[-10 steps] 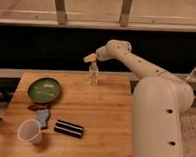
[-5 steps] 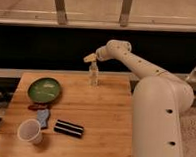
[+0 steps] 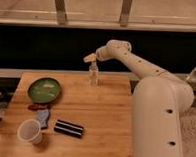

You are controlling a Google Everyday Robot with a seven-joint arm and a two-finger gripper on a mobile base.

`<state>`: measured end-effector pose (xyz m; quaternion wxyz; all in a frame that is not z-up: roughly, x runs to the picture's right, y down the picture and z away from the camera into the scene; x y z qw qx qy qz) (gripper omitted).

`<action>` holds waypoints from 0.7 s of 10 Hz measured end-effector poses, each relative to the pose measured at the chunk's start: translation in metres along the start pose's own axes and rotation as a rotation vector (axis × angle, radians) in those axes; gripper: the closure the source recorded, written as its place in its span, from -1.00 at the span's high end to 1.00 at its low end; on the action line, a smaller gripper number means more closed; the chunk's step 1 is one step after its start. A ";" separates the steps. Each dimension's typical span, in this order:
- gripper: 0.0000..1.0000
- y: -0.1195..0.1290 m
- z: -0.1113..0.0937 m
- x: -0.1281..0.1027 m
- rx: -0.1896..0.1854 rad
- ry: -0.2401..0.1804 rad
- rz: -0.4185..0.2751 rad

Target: Knock the bottle over

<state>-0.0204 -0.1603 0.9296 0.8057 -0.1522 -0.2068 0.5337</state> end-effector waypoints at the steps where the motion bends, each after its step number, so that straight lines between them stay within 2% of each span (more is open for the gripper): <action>1: 0.60 0.000 0.000 0.000 0.000 0.000 0.000; 4: 0.60 0.000 -0.003 -0.014 0.005 -0.025 -0.044; 7: 0.60 0.003 -0.001 -0.015 0.000 -0.026 -0.048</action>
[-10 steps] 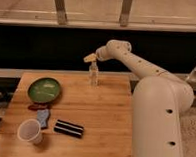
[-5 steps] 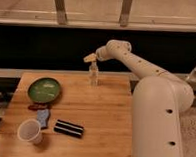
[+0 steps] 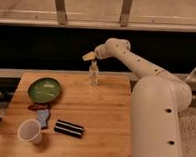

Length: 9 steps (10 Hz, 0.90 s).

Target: Knock the bottle over

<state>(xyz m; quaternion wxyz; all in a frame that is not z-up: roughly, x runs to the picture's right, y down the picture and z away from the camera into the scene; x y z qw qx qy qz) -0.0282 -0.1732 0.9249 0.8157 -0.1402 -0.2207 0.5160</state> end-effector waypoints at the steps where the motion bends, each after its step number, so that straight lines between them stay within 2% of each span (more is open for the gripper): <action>1: 0.60 -0.001 0.000 -0.001 0.001 -0.001 0.000; 4: 0.57 -0.011 0.000 -0.003 0.038 0.017 0.001; 5: 0.47 -0.017 -0.004 -0.003 0.056 0.016 0.010; 6: 0.18 -0.026 -0.009 0.000 0.077 0.013 0.026; 9: -0.33 -0.028 -0.010 -0.002 0.088 0.008 0.031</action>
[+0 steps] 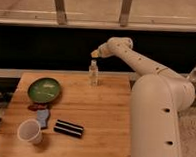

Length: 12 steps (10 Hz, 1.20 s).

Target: Knock the bottle over

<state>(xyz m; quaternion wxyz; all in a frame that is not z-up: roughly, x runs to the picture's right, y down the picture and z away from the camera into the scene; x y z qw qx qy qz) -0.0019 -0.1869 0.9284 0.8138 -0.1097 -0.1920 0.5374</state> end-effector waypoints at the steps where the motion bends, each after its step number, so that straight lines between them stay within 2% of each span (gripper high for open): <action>1: -0.61 0.001 0.002 -0.002 0.003 -0.002 -0.003; 2: -0.74 0.000 0.003 -0.001 0.009 -0.001 -0.006; 3: -0.94 -0.004 0.003 -0.001 0.029 0.006 -0.017; 4: -1.00 -0.010 0.002 0.003 0.063 0.026 -0.028; 6: -1.00 -0.022 -0.003 0.020 0.104 0.069 -0.017; 8: -1.00 -0.047 -0.024 0.052 0.163 0.138 0.007; 9: -1.00 -0.053 -0.031 0.063 0.179 0.166 0.016; 10: -1.00 -0.058 -0.036 0.074 0.189 0.198 0.021; 12: -1.00 -0.056 -0.038 0.088 0.171 0.259 0.024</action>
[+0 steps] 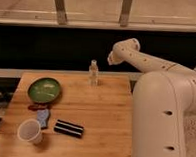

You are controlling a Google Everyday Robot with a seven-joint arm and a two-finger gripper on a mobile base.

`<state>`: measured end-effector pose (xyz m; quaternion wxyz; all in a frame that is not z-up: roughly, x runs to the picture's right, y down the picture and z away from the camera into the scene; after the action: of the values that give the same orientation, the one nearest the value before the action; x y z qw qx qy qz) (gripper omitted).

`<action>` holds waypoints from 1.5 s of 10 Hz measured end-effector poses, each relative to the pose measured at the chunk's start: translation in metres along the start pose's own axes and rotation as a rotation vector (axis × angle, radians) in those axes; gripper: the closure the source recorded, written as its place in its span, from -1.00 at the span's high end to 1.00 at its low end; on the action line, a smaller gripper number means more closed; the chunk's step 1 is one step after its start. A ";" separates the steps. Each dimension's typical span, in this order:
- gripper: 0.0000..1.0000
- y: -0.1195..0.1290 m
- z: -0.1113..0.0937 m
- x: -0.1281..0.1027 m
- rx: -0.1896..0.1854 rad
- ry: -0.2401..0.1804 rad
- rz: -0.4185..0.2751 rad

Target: Knock the bottle over

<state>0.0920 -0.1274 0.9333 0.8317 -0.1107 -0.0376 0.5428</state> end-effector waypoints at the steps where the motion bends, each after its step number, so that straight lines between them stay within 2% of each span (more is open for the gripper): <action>1: -1.00 0.007 0.005 0.003 -0.021 0.037 -0.010; 4: -1.00 0.030 0.031 0.013 -0.082 0.167 -0.033; 5: -1.00 0.042 0.043 0.019 -0.115 0.229 -0.050; 7: -1.00 0.055 0.046 0.020 -0.156 0.264 -0.064; 9: -1.00 0.074 0.047 0.011 -0.213 0.263 -0.081; 11: -1.00 0.099 0.044 -0.004 -0.290 0.227 -0.095; 13: -1.00 0.126 0.031 -0.017 -0.435 0.160 -0.085; 15: -1.00 0.160 0.021 -0.022 -0.537 0.131 -0.102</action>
<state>-0.0633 -0.0825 0.9190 0.7994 -0.3600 -0.1319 0.4626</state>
